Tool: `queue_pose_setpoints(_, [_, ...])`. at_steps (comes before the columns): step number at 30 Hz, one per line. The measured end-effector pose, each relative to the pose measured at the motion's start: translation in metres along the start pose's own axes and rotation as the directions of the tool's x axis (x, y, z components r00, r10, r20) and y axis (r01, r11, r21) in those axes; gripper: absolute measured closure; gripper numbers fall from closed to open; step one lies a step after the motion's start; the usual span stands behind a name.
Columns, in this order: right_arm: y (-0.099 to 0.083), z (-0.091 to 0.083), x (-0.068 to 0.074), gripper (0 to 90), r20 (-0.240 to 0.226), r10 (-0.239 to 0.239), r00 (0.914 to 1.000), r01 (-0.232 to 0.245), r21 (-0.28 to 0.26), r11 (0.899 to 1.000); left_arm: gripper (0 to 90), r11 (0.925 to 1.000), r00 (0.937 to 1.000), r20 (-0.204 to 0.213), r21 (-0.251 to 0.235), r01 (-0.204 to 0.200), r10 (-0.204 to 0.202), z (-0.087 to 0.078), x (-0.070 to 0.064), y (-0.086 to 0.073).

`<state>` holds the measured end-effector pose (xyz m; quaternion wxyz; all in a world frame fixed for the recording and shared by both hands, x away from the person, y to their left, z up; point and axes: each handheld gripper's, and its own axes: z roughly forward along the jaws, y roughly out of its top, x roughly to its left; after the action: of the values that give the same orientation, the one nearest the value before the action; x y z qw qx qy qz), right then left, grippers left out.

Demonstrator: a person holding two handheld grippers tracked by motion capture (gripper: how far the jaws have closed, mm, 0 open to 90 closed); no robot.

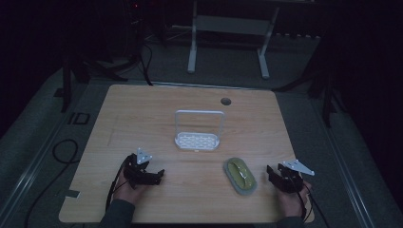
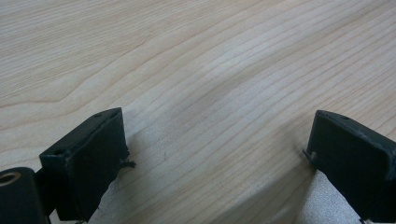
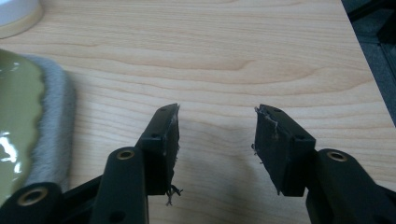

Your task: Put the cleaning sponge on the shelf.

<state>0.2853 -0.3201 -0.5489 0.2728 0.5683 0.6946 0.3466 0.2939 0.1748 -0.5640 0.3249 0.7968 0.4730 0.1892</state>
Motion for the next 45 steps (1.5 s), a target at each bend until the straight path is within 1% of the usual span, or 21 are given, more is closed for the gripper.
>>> queue_pose_setpoints(5, [0.004, -0.011, 0.006, 53.0, -0.012, -0.012, 0.9999, 0.011, -0.043, 0.999, 4.7, 1.0, 1.0, -0.001, 0.0, 0.001, -0.001, 0.0, 0.0, 0.0])
queue_pose_setpoints(7, [0.005, -0.014, 0.007, 53.5, -0.015, -0.016, 0.9998, 0.016, -0.051, 0.999, 4.7, 1.0, 1.0, -0.001, 0.0, 0.001, -0.001, 0.0, 0.0, 0.0])
queue_pose_setpoints(10, [0.01, -0.022, 0.013, 55.6, -0.031, -0.034, 0.9989, 0.031, -0.074, 0.997, 4.6, 1.0, 1.0, -0.001, -0.001, 0.001, -0.001, 0.0, 0.0, 0.0])
queue_pose_setpoints(12, [0.013, -0.027, 0.017, 57.4, -0.049, -0.038, 0.9981, 0.034, -0.092, 0.995, 4.6, 1.0, 1.0, -0.002, 0.0, 0.0, 0.0, 0.0, 0.0, 0.0])
queue_pose_setpoints(17, [0.021, -0.039, 0.031, 62.8, -0.077, -0.083, 0.9935, 0.072, -0.137, 0.988, 4.6, 1.0, 1.0, -0.001, -0.001, 0.001, -0.001, 0.0, 0.0, 0.0])
queue_pose_setpoints(19, [0.025, -0.043, 0.038, 67.2, -0.088, -0.105, 0.9906, 0.091, -0.15, 0.984, 4.6, 1.0, 1.0, -0.001, -0.001, 0.001, -0.001, 0.0, 0.0, 0.0])
queue_pose_setpoints(22, [0.031, -0.05, 0.048, 75.7, -0.12, -0.137, 0.9832, 0.116, -0.168, 0.979, 4.6, 1.0, 1.0, -0.001, -0.001, 0.001, -0.001, 0.001, 0.0, 0.0])
queue_pose_setpoints(25, [0.036, -0.055, 0.059, 84.3, -0.145, -0.17, 0.9747, 0.144, -0.172, 0.975, 4.6, 1.0, 1.0, -0.002, -0.001, 0.002, -0.002, 0.001, 0.0, 0.0])
queue_pose_setpoints(28, [0.04, -0.06, 0.069, 89.4, -0.184, -0.19, 0.9643, 0.158, -0.177, 0.972, 4.6, 1.0, 1.0, -0.003, -0.001, 0.003, -0.003, 0.001, 0.0, 0.0])
queue_pose_setpoints(31, [0.041, -0.061, 0.079, 89.8, -0.211, -0.21, 0.9549, 0.176, -0.168, 0.97, 4.6, 1.0, 1.0, -0.004, -0.001, 0.003, -0.003, 0.0, 0.0, 0.0])
queue_pose_setpoints(34, [0.039, -0.061, 0.09, 89.9, -0.232, -0.232, 0.9447, 0.202, -0.144, 0.969, 4.6, 1.0, 1.0, -0.005, -0.001, 0.004, -0.004, 0.001, -0.001, 0.0])
queue_pose_setpoints(39, [0.027, -0.052, 0.106, 89.8, -0.264, -0.264, 0.9278, 0.247, -0.098, 0.964, 4.6, 1.0, 1.0, -0.005, -0.001, 0.004, -0.004, 0.001, -0.001, 0.0])
queue_pose_setpoints(40, [0.027, -0.052, 0.106, 89.8, -0.264, -0.264, 0.9278, 0.247, -0.098, 0.964, 4.6, 1.0, 1.0, -0.005, -0.001, 0.004, -0.004, 0.001, -0.001, 0.0])
queue_pose_setpoints(41, [0.019, -0.044, 0.113, 89.7, -0.275, -0.275, 0.9215, 0.266, -0.07, 0.962, 4.6, 1.0, 1.0, -0.006, -0.001, 0.005, -0.005, 0.001, -0.001, 0.0])
queue_pose_setpoints(45, [0.007, -0.035, 0.123, 89.7, -0.278, -0.297, 0.9135, 0.301, -0.03, 0.953, 4.6, 1.0, 1.0, -0.006, -0.001, 0.005, -0.005, 0.001, -0.001, 0.0])
